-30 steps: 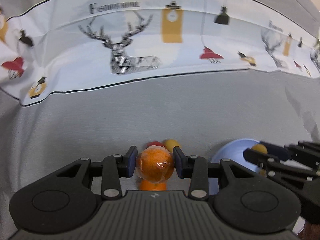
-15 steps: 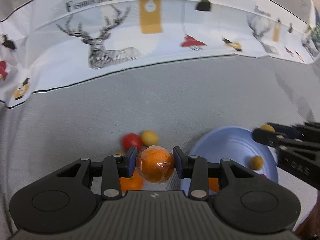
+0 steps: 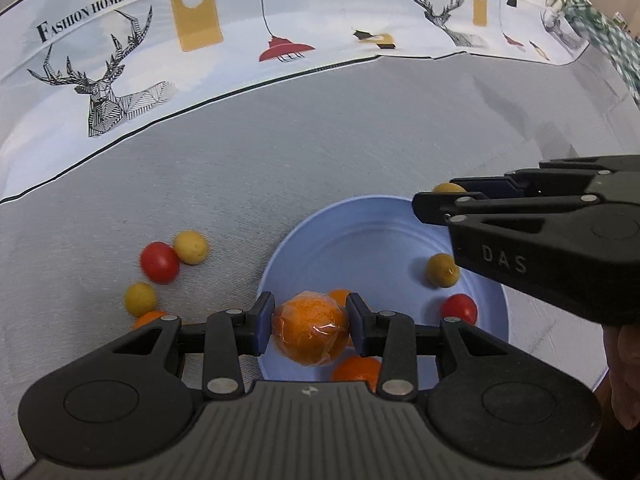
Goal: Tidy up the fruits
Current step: 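Open the left tool over the plate to drop the wrapped tangerine while the right tool drops the yellow fruit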
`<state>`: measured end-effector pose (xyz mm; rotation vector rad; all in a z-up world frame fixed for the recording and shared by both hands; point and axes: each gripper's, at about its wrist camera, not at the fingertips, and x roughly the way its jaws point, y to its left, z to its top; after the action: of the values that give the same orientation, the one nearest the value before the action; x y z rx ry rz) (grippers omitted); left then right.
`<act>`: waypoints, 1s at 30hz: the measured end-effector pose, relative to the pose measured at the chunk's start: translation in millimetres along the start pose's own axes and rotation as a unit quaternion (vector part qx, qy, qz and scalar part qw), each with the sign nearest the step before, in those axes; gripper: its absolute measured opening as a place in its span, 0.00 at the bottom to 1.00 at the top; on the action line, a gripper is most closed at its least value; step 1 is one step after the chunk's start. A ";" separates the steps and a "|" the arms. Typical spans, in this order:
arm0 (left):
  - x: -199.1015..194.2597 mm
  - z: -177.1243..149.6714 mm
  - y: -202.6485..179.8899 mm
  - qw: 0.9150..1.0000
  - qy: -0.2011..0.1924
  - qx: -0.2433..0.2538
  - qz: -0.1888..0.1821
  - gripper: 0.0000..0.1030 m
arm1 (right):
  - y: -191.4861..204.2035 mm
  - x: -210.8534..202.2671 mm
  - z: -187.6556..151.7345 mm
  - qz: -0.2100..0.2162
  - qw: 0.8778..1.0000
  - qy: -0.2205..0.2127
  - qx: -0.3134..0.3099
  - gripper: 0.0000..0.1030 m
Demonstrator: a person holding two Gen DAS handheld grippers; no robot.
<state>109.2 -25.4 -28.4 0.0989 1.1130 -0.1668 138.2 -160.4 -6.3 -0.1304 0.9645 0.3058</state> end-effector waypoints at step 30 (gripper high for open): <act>7.6 -3.2 1.1 0.999 0.032 0.025 0.014 0.42 | 3.7 5.3 -2.2 0.005 1.000 0.014 -0.015 0.26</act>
<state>109.9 -24.5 -36.7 0.1643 1.1716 -0.1677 138.2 -156.4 -11.8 -0.1567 0.9894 0.3281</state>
